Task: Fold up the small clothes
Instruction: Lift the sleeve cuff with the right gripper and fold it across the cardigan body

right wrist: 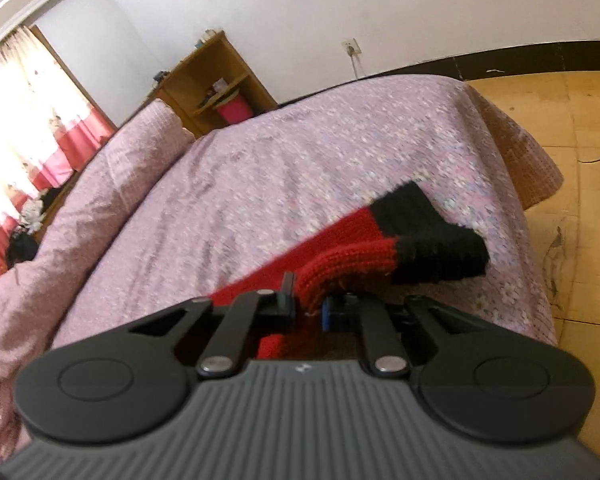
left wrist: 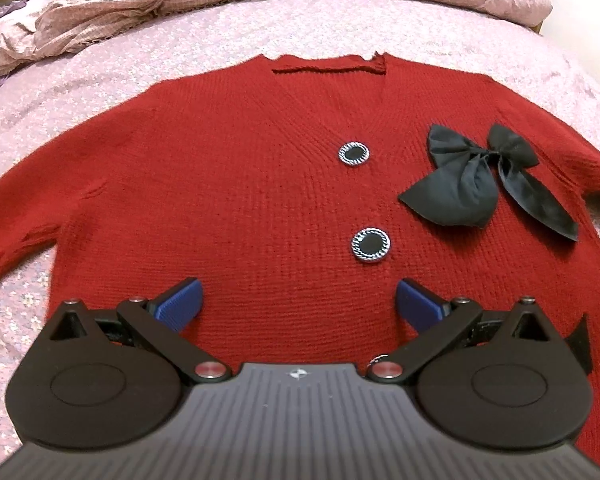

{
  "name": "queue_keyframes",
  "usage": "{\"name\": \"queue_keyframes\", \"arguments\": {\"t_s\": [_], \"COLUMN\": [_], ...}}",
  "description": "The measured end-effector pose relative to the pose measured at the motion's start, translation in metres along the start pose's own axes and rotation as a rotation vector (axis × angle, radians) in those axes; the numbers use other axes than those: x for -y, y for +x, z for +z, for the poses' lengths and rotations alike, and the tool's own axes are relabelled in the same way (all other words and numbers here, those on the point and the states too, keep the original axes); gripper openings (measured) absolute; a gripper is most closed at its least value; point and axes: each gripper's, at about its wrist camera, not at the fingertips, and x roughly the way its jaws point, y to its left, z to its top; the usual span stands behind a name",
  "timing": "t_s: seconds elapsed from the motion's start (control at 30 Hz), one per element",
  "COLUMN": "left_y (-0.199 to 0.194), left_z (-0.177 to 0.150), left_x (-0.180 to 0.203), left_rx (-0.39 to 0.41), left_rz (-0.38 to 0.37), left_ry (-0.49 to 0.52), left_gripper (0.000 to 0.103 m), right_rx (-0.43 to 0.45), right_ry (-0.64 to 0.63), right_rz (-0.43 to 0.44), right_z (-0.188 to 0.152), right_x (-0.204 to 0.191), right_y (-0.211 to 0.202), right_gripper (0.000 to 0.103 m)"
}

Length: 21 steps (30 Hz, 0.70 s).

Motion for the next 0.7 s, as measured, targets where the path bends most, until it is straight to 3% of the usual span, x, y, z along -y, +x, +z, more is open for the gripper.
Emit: {"name": "queue_keyframes", "arguments": {"t_s": [0.37, 0.7], "left_y": [-0.023, -0.037], "left_z": [0.006, 0.000], "left_x": [-0.031, -0.069], "left_rx": [0.046, 0.052], "left_rz": [0.051, 0.101], "left_ry": [-0.024, -0.096], "left_gripper": [0.103, 0.103], "right_rx": [0.063, 0.006], "right_ry": [-0.122, -0.176], "right_rz": [0.237, 0.423], "right_z": [0.022, 0.010], "right_x": [-0.067, -0.144], "right_y": [-0.027, -0.031], "right_gripper": [0.014, 0.014]}}
